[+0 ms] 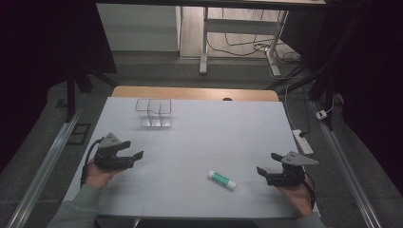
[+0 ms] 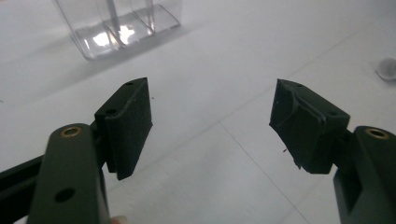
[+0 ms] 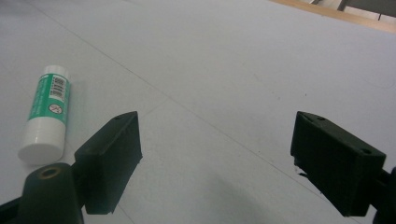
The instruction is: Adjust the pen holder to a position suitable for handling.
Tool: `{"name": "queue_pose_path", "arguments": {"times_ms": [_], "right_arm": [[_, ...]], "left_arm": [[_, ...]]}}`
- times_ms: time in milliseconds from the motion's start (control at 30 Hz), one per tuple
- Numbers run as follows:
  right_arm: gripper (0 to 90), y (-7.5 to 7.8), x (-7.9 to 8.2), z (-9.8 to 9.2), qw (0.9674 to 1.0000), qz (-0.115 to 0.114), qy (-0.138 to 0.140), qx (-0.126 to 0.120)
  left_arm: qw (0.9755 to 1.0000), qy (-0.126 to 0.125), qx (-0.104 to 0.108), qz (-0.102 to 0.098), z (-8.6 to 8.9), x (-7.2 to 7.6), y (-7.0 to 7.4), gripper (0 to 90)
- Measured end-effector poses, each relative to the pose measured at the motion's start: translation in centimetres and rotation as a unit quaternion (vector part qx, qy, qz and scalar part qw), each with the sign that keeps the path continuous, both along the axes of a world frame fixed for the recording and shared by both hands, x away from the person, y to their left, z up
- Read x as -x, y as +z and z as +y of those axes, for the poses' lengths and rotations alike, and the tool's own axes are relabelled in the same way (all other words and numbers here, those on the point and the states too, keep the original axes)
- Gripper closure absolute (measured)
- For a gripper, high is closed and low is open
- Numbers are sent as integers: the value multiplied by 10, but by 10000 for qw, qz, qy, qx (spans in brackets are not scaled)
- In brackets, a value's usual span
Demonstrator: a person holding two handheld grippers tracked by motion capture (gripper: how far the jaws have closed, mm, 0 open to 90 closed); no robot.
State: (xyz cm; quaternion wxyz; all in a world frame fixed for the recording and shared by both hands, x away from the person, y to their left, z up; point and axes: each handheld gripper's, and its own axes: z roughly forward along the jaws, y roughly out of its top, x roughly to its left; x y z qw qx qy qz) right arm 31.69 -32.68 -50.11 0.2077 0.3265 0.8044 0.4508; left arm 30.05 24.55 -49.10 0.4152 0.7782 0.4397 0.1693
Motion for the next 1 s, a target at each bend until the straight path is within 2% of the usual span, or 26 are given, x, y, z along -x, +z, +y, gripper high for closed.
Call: {"name": "queue_pose_path", "arguments": {"times_ms": [67,167,367,567,633,1000], "right_arm": [[164,-1,0,0,10000,1,-2,19],[166,-1,0,1,10000,9,-3,6],[171,-2,-1,1,10000,24,-5,0],[171,-2,-1,1,10000,48,-13,21],[174,-2,-1,2,10000,36,-7,40],[180,-4,0,2,10000,66,-26,49]], "left_arm": [[10000,50,63,51,1,-10,3,290],[9999,69,78,68,1,-15,4,292],[9999,74,-45,127,0,-28,5,297],[9997,157,7,194,5,-44,8,306],[9994,228,93,235,8,-51,9,309],[9982,463,-143,350,16,-87,15,324]]}}
